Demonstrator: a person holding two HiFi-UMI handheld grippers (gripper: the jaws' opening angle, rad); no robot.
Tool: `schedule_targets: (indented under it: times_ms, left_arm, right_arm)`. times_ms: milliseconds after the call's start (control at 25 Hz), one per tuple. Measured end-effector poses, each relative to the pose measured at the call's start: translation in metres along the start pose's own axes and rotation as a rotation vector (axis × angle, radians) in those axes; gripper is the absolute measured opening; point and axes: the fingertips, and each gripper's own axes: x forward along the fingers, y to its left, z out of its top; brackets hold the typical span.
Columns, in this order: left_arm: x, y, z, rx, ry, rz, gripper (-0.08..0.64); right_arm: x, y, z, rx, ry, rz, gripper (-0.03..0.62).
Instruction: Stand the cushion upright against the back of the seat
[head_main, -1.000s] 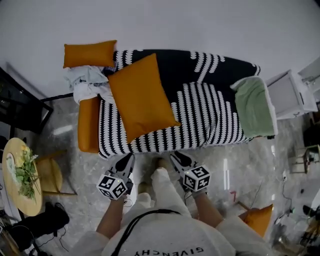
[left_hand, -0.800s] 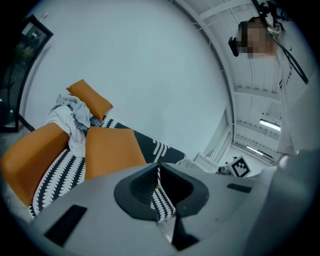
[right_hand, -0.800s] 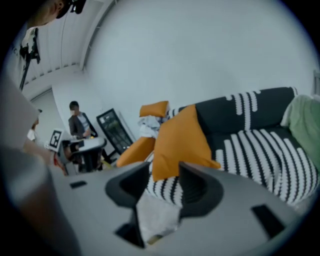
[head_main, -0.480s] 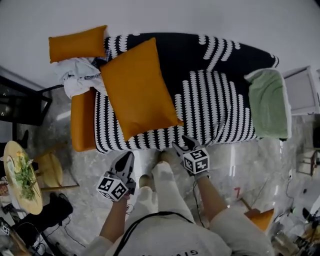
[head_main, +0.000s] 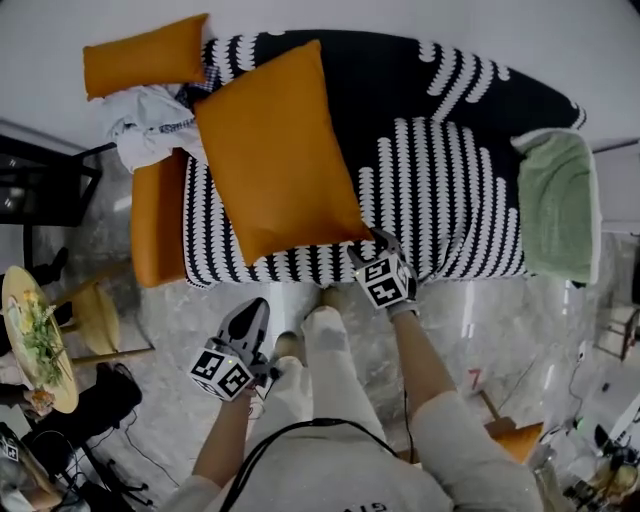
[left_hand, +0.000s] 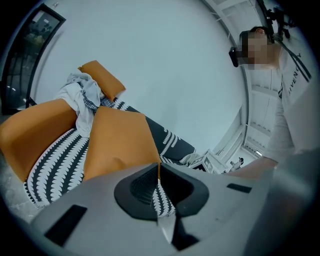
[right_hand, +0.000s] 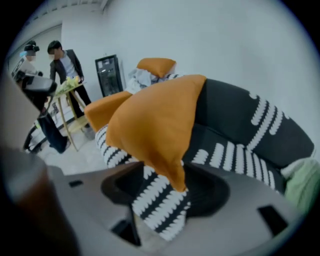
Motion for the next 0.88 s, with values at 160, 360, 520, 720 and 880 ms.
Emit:
schedule_targets:
  times_ms: [160, 360, 520, 720, 880]
  left_arm:
    - [-0.009, 0.007, -0.007, -0.029, 0.001, 0.047, 0.025]
    - [-0.019, 0.018, -0.012, -0.044, -0.009, 0.077, 0.025]
    - [-0.024, 0.017, -0.015, -0.029, -0.014, 0.096, 0.025]
    - [-0.034, 0.020, -0.017, -0.041, -0.025, 0.106, 0.025]
    - [-0.048, 0.027, -0.019, -0.060, -0.024, 0.117, 0.026]
  right_arm:
    - [0.016, -0.001, -0.007, -0.042, 0.055, 0.036, 0.241]
    - [0.017, 0.002, 0.000, -0.074, 0.040, 0.032, 0.157]
    - [0.005, 0.015, 0.020, -0.052, -0.048, 0.066, 0.052]
    - [-0.028, 0.045, 0.054, 0.065, -0.200, 0.156, 0.032]
    - [-0.057, 0.060, 0.079, 0.204, -0.283, 0.206, 0.030]
